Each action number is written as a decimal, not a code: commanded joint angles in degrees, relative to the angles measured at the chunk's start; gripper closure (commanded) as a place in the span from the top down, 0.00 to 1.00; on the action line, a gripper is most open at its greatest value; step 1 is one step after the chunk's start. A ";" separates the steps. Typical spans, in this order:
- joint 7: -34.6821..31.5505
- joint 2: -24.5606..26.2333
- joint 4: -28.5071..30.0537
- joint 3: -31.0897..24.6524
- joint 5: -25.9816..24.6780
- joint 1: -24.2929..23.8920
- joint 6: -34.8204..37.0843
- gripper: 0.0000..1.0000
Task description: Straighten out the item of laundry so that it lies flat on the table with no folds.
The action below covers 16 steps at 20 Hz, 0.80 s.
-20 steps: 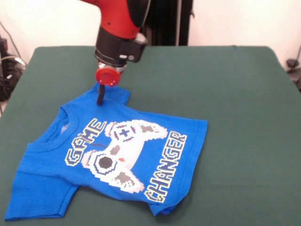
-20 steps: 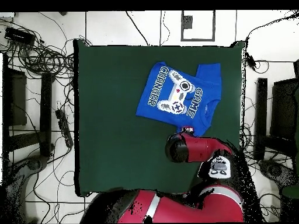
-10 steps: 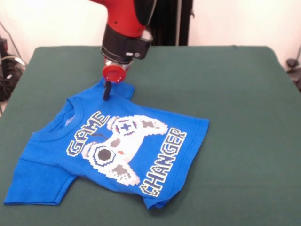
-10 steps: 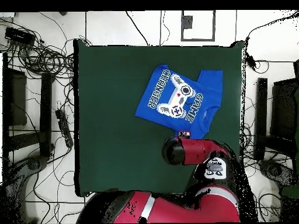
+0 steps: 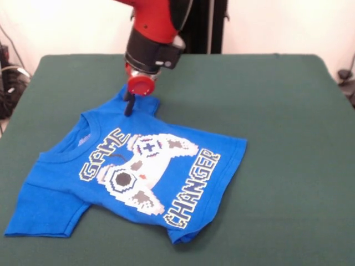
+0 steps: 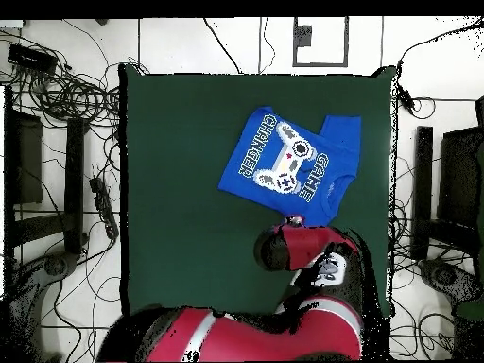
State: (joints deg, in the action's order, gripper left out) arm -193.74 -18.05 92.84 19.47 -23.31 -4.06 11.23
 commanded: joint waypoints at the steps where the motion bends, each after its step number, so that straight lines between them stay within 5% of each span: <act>1: 1.01 11.77 2.82 -2.12 -1.96 6.46 2.40 1.00; 9: 6.51 10.84 5.43 -7.80 -2.48 -0.16 2.79 1.00; 16: 3.48 12.91 4.18 -4.49 -2.14 3.19 1.66 1.00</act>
State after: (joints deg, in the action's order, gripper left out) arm -193.74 -16.65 92.71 21.46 -23.73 -1.73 11.13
